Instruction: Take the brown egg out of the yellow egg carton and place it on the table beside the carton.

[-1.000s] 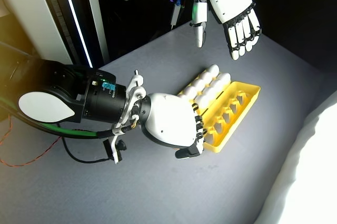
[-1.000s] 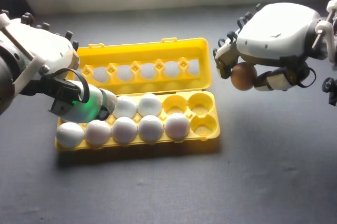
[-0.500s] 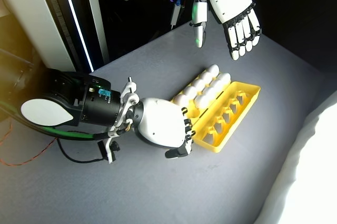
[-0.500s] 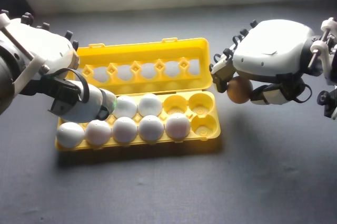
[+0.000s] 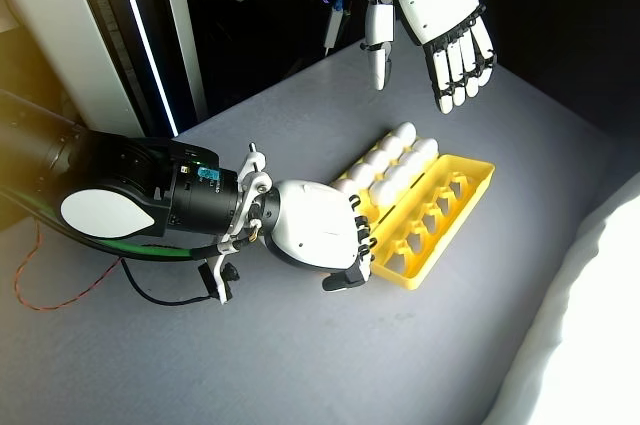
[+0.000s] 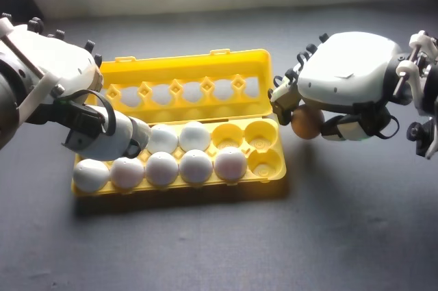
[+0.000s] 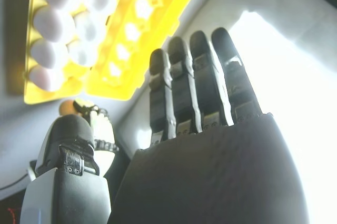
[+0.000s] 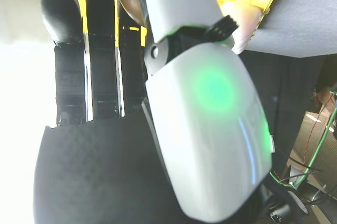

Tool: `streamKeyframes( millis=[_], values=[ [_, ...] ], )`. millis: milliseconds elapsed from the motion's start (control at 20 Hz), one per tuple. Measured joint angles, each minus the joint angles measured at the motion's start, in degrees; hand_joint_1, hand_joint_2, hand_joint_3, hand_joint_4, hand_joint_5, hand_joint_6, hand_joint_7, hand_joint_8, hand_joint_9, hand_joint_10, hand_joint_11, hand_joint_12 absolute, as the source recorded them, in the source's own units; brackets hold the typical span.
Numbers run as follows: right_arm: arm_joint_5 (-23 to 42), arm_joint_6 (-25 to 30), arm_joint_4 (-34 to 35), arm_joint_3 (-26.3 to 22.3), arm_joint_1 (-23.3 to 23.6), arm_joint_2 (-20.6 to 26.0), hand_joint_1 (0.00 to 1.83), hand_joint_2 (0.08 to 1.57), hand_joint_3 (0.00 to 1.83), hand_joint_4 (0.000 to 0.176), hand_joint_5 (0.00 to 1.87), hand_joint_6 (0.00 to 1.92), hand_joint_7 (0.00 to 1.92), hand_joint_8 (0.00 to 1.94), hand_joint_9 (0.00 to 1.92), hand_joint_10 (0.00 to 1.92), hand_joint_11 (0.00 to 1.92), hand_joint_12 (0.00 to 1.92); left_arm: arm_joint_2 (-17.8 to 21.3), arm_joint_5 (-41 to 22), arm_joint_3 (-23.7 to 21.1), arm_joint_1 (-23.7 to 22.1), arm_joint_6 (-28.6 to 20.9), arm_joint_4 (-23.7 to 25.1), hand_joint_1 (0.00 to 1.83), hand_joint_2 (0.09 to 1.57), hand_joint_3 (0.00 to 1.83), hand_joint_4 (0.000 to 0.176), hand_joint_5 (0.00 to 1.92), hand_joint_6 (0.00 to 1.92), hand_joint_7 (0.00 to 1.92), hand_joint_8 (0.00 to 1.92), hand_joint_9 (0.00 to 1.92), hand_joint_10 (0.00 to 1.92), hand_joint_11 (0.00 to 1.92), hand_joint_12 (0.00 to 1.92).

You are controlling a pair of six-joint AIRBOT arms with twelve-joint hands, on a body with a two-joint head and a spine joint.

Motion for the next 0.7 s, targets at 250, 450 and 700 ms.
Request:
streamKeyframes(
  millis=[250,450,700],
  values=[
    [0.7,-1.3,0.1,0.6,-1.1,-0.4,1.47,1.21,0.00,0.000,0.77,1.34,0.71,1.21,0.63,1.36,0.75,1.67,0.0,0.0,0.0,0.0,0.0,0.0,0.06,1.20,0.00,0.000,0.43,0.00,0.44,0.00,0.35,0.01,0.00,0.72],
    [1.0,-1.4,0.0,0.9,-1.2,-0.5,1.47,1.20,0.00,0.000,0.78,1.33,0.72,1.21,0.65,1.33,0.76,1.65,0.0,0.0,0.0,0.0,0.0,0.0,0.03,1.20,0.00,0.000,0.39,0.00,0.42,0.01,0.33,0.01,0.00,0.67],
    [0.9,-1.6,0.0,0.9,-1.2,-0.5,1.47,1.22,0.00,0.000,0.65,1.40,0.66,1.31,0.66,1.40,0.75,1.71,0.0,0.0,0.0,0.0,0.0,0.0,0.12,1.18,0.00,0.000,0.42,0.01,0.44,0.01,0.36,0.01,0.00,0.73]
  ],
)
